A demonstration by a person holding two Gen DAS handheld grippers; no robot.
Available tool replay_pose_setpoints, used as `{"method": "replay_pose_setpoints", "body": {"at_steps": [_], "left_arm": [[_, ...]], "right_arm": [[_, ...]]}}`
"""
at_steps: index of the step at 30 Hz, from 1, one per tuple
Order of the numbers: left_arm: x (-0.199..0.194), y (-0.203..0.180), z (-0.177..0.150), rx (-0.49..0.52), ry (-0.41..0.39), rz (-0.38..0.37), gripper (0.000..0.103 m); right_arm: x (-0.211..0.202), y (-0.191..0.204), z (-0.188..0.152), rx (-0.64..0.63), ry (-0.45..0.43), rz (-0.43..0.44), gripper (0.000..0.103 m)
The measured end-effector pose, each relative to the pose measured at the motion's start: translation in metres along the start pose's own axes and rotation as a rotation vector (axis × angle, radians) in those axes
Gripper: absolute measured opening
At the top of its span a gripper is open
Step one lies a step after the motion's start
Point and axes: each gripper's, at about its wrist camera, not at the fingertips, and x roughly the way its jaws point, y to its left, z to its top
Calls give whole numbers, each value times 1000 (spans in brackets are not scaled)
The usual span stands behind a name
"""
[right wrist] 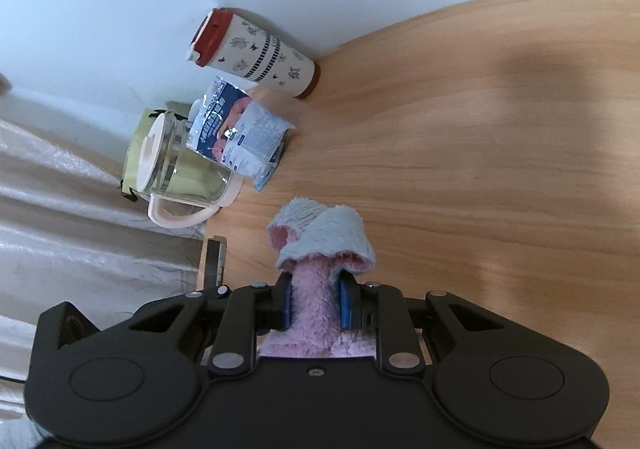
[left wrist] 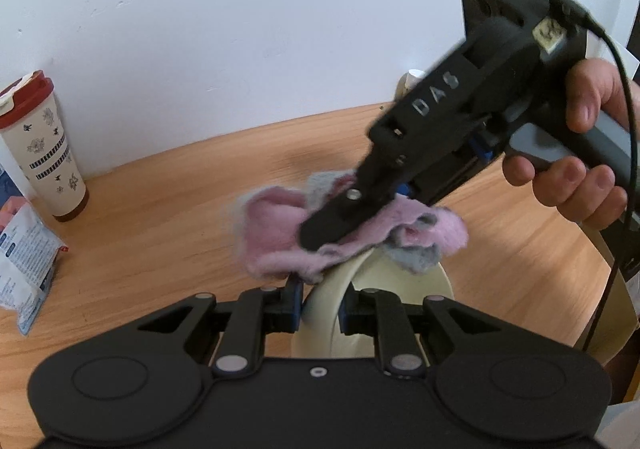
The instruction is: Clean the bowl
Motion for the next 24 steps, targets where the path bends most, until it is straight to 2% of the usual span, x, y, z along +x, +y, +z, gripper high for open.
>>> {"method": "replay_pose_setpoints", "body": {"at_steps": [11, 16, 24], "left_arm": [[-5, 0, -5, -14, 6, -28, 16], [-3, 8, -6, -63, 11, -33, 16], [-4, 21, 0, -164, -10, -29, 16]], "right_arm": [[-5, -70, -29, 227, -31, 21, 24], [1, -90, -44, 285, -26, 15, 24], [0, -109, -68, 383, -62, 51, 24]]}}
